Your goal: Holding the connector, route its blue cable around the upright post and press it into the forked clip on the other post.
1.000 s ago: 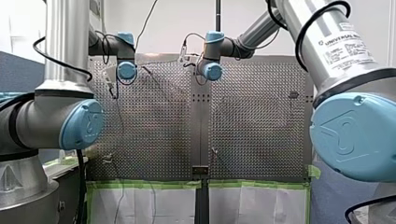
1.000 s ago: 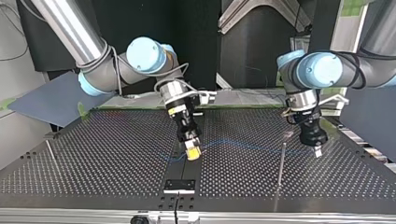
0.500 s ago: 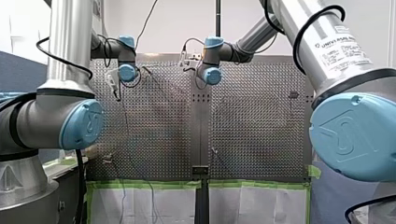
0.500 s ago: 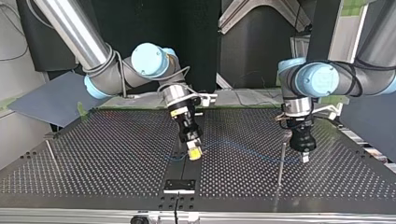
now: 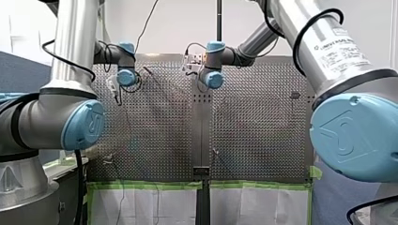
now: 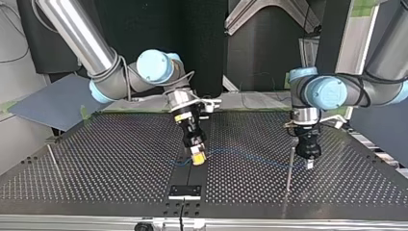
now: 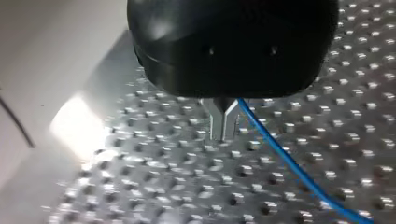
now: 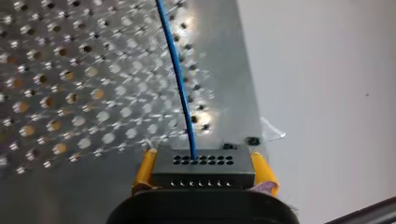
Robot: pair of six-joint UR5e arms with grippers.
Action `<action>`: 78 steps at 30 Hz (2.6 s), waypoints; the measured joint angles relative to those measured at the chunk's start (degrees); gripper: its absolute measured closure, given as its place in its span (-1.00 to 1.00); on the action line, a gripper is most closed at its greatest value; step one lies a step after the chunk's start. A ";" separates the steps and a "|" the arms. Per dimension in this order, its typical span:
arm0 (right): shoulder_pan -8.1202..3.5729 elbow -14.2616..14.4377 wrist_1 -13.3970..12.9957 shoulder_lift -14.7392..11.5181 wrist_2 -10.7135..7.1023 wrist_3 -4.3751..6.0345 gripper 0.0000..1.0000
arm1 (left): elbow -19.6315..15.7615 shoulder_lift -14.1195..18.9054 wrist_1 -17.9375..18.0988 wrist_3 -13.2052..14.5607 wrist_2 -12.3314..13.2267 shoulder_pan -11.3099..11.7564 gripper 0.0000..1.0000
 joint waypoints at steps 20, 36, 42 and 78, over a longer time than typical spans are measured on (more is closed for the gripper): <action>-0.86 0.01 0.82 6.90 1.54 -0.23 0.97 | -0.06 -4.46 0.60 1.64 3.73 -0.81 0.07; -1.66 0.09 1.57 13.42 2.04 -0.07 0.97 | -0.07 -4.83 0.51 1.62 3.71 -1.19 -0.41; -2.13 0.13 1.65 15.91 2.89 -0.12 0.97 | -0.18 -4.83 0.53 1.56 3.57 -1.20 -0.41; 1.13 11.89 -4.61 25.66 12.51 -1.07 0.97 | -0.58 -4.83 0.60 1.55 2.74 -1.14 -0.41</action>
